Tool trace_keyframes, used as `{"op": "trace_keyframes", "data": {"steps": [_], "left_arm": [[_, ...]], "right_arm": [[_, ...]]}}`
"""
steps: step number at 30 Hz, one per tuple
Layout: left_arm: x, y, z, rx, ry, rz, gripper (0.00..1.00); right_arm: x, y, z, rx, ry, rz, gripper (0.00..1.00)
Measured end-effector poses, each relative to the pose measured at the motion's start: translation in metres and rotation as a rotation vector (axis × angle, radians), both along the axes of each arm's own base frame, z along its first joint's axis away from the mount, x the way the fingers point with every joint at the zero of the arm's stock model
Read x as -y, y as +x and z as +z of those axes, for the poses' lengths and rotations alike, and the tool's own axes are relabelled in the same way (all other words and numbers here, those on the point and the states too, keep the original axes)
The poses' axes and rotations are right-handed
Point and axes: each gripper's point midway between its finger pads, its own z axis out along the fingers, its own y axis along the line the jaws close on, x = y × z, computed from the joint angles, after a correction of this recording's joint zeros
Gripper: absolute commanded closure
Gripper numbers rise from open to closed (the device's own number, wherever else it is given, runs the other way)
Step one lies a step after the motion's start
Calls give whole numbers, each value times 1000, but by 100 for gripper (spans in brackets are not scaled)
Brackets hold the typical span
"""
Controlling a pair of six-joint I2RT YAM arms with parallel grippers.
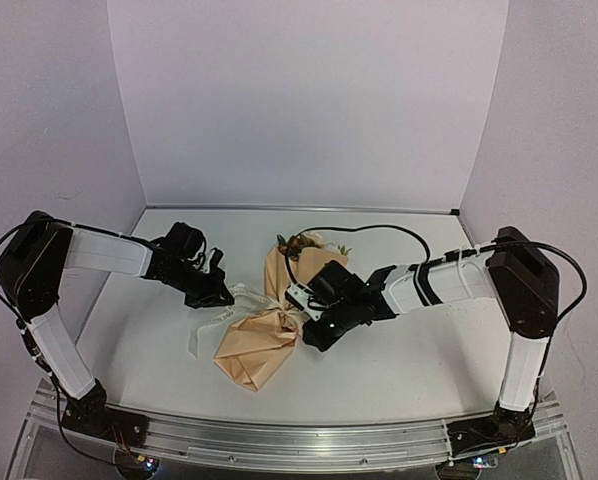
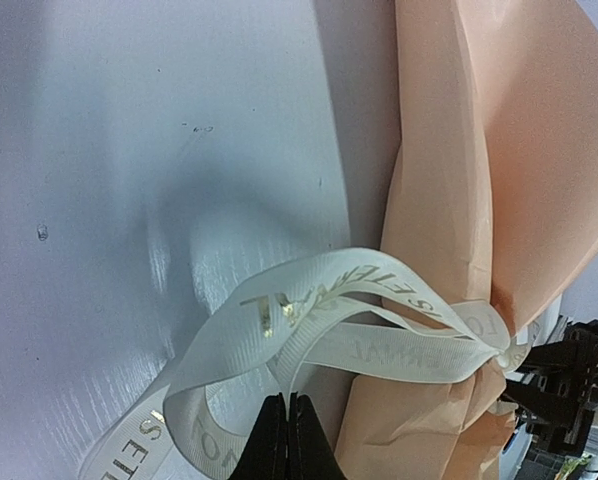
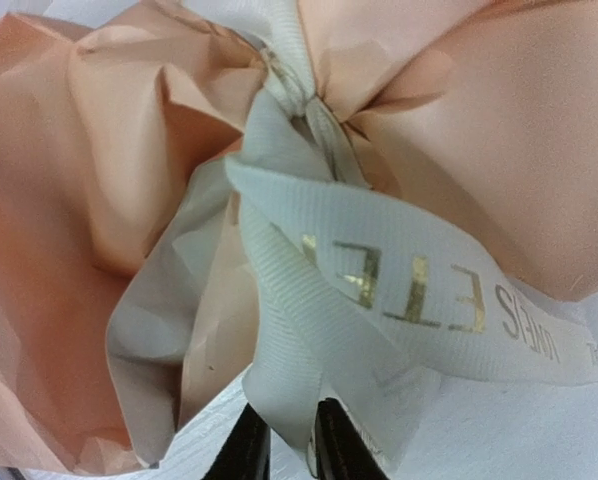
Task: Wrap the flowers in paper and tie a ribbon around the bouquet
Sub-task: Tie the half-tied ribbon around the folded bouquet.
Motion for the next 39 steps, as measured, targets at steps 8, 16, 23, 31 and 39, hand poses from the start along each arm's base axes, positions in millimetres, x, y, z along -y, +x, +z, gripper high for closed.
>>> {"op": "trace_keyframes", "data": {"steps": [8, 16, 23, 31, 39], "left_arm": [[-5, 4, -3, 12, 29, 25, 100], [-7, 5, -4, 8, 35, 43, 100], [-7, 0, -7, -23, 12, 45, 100], [-11, -9, -11, -83, -53, 42, 100], [-2, -15, -7, -65, -75, -27, 100]], "right_arm": [[9, 0, -4, 12, -21, -15, 100], [37, -8, 5, 42, -40, -42, 100], [45, -4, 8, 58, -46, -71, 100], [52, 3, 9, 58, -44, -123, 100], [55, -11, 9, -19, -38, -99, 87]]}}
